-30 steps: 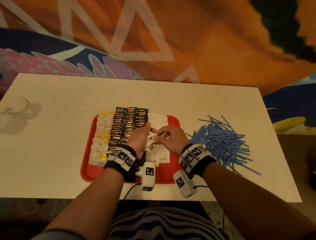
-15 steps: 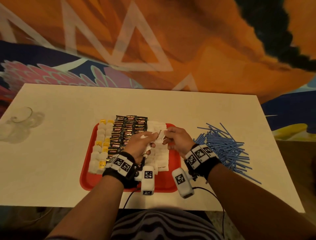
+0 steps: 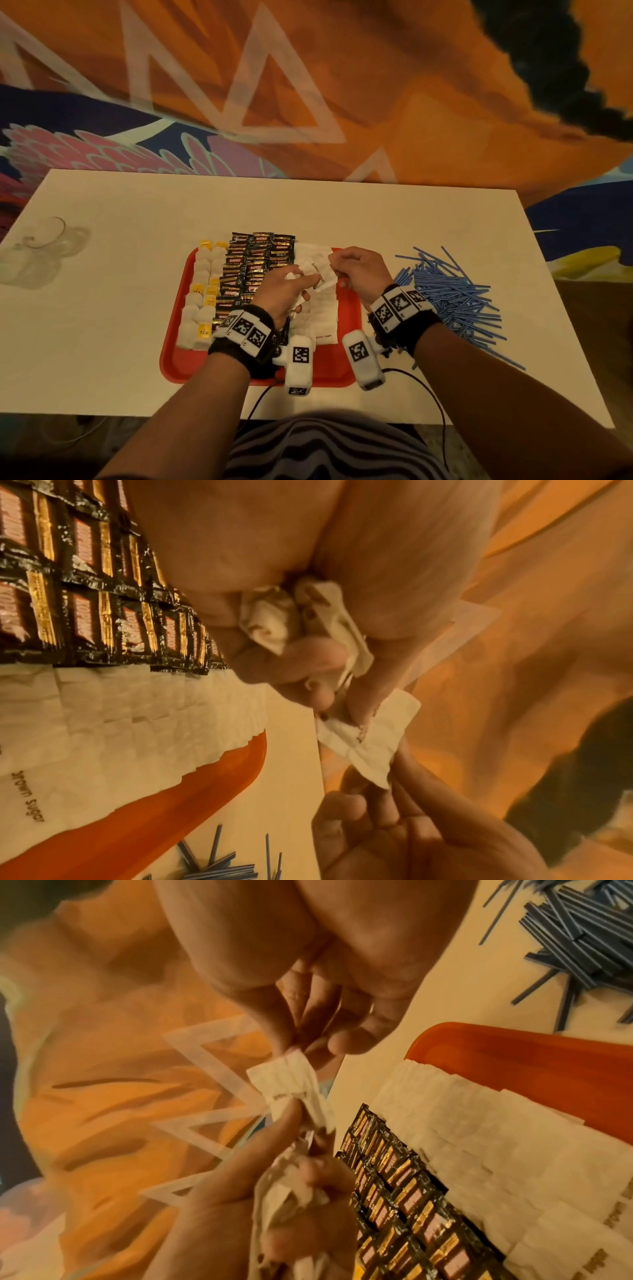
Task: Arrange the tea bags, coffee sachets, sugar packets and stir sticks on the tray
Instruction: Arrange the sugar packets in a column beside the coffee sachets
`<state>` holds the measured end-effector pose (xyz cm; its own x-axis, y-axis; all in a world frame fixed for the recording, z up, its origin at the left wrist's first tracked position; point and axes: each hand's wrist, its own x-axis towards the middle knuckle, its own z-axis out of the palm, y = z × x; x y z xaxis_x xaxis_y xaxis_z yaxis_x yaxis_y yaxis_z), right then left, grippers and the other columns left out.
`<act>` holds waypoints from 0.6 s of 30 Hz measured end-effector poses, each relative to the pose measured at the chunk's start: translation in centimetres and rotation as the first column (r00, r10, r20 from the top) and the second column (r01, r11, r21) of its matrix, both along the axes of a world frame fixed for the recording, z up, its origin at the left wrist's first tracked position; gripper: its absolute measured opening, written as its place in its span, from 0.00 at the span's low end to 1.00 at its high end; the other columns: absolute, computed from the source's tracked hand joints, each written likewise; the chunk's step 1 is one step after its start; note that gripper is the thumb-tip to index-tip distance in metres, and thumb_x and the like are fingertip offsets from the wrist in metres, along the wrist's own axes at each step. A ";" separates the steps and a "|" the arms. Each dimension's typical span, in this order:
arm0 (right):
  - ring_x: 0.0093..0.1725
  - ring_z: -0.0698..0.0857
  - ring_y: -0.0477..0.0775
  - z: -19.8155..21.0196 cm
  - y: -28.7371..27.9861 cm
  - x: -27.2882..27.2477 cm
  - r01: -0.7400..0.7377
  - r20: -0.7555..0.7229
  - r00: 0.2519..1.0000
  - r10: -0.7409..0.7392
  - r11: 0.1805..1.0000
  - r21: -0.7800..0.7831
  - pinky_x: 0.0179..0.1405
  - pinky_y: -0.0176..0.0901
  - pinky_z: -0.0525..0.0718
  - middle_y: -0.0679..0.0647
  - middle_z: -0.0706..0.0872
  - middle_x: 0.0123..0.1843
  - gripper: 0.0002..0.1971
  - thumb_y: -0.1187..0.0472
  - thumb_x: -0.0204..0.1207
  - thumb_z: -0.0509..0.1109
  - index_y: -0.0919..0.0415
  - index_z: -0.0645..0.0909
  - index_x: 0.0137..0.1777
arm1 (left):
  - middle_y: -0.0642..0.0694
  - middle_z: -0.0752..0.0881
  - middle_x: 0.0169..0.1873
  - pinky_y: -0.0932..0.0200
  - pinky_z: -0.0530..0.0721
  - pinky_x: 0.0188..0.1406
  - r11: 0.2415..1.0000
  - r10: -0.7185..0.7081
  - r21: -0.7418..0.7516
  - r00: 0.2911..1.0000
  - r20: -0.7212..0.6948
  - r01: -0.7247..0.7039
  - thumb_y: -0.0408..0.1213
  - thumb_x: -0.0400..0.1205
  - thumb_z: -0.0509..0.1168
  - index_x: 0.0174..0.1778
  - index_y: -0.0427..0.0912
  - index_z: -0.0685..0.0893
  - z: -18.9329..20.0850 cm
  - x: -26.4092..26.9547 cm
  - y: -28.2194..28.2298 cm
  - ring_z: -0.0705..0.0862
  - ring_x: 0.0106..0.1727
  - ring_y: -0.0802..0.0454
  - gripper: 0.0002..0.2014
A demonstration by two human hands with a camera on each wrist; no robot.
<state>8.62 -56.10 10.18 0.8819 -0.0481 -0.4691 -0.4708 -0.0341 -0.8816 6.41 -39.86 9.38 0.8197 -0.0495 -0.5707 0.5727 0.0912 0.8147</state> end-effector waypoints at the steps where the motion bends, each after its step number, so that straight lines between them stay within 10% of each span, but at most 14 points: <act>1: 0.33 0.80 0.51 0.2 0.0 0.0 -0.030 0.012 0.999 0.030 0.999 -0.014 0.32 0.44 0.78 0.52 0.84 0.31 0.04 0.65 0.77 0.73 0.62 0.86 0.40 | 0.42 0.87 0.38 0.64 0.66 0.20 1.000 -0.001 0.000 1.000 -0.004 0.001 0.31 0.79 0.73 0.37 0.41 0.81 -0.1 0.1 0.1 0.76 0.25 0.55 0.08; 6: 0.42 0.88 0.49 0.3 0.2 -0.4 -0.130 0.026 0.991 0.131 0.991 -0.039 0.36 0.43 0.83 0.55 0.90 0.45 0.09 0.55 0.70 0.81 0.54 0.85 0.46 | 0.47 0.84 0.32 0.64 0.66 0.18 0.994 0.076 -0.084 0.997 -0.019 -0.077 0.33 0.79 0.74 0.46 0.41 0.84 -0.2 0.4 0.1 0.76 0.27 0.54 0.05; 12: 0.31 0.84 0.45 -0.1 0.5 -0.6 -0.031 0.079 0.996 0.039 0.994 -0.105 0.35 0.41 0.81 0.51 0.86 0.33 0.03 0.59 0.78 0.74 0.58 0.86 0.44 | 0.45 0.86 0.37 0.64 0.68 0.17 0.996 0.052 -0.071 0.998 -0.018 -0.053 0.34 0.80 0.74 0.51 0.40 0.85 -0.4 0.0 0.1 0.77 0.27 0.55 0.07; 18: 0.26 0.79 0.42 -0.3 0.3 -0.3 -0.252 0.017 0.965 0.261 0.944 -0.215 0.32 0.38 0.77 0.50 0.82 0.31 0.09 0.59 0.82 0.69 0.57 0.83 0.40 | 0.46 0.84 0.37 0.62 0.69 0.18 0.991 0.130 -0.015 0.991 -0.038 -0.130 0.45 0.80 0.74 0.52 0.41 0.88 -0.7 0.1 0.9 0.78 0.29 0.54 0.12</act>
